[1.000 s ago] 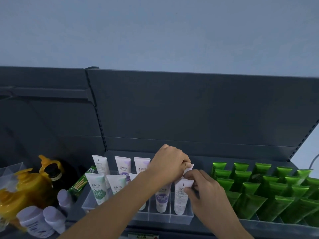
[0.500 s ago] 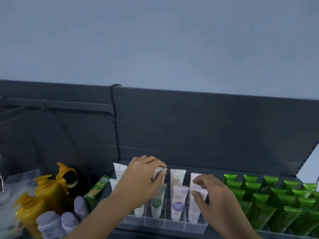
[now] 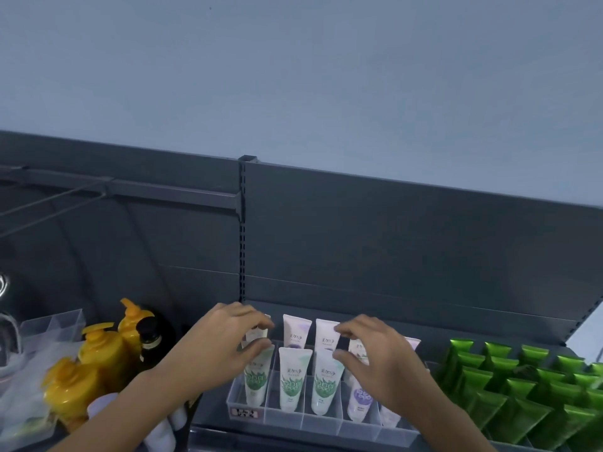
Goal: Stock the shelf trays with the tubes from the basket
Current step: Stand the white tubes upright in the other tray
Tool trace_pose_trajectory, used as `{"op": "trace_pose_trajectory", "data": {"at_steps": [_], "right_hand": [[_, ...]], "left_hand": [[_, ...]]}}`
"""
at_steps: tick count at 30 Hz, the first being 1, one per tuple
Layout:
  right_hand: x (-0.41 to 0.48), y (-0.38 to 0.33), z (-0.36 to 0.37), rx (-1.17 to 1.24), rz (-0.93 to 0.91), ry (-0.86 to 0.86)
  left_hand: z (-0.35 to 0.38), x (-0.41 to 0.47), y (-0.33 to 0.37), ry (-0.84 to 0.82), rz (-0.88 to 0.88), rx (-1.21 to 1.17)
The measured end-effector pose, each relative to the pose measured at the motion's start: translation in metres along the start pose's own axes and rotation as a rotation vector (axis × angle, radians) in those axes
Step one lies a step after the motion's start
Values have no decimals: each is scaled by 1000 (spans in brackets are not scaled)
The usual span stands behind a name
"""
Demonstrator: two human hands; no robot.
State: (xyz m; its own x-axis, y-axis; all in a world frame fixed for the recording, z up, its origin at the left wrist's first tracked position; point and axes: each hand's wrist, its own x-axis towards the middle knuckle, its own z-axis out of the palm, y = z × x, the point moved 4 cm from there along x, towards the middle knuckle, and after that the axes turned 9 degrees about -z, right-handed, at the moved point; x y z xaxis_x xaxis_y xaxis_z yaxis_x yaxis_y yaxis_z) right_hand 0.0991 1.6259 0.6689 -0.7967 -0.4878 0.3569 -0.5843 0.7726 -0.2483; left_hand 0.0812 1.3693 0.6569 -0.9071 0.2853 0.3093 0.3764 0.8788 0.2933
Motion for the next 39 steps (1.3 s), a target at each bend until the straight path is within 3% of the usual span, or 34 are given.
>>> {"op": "trace_pose_trajectory", "data": {"at_steps": [5, 21, 24, 29, 34, 39], "right_hand": [[10, -8, 25, -59, 22, -147], [7, 1, 39, 4, 38, -99], [5, 2, 37, 27, 41, -75], [10, 4, 15, 73, 87, 21], [0, 39, -13, -31, 226, 124], [11, 70, -12, -105, 244, -41]], "left_hand": [[16, 0, -5, -80, 38, -13], [31, 0, -19, -96, 58, -169], [27, 0, -19, -80, 46, -213], [6, 25, -34, 115, -3, -231], [20, 42, -53, 18, 6, -102], [28, 43, -58, 35, -20, -149]]}}
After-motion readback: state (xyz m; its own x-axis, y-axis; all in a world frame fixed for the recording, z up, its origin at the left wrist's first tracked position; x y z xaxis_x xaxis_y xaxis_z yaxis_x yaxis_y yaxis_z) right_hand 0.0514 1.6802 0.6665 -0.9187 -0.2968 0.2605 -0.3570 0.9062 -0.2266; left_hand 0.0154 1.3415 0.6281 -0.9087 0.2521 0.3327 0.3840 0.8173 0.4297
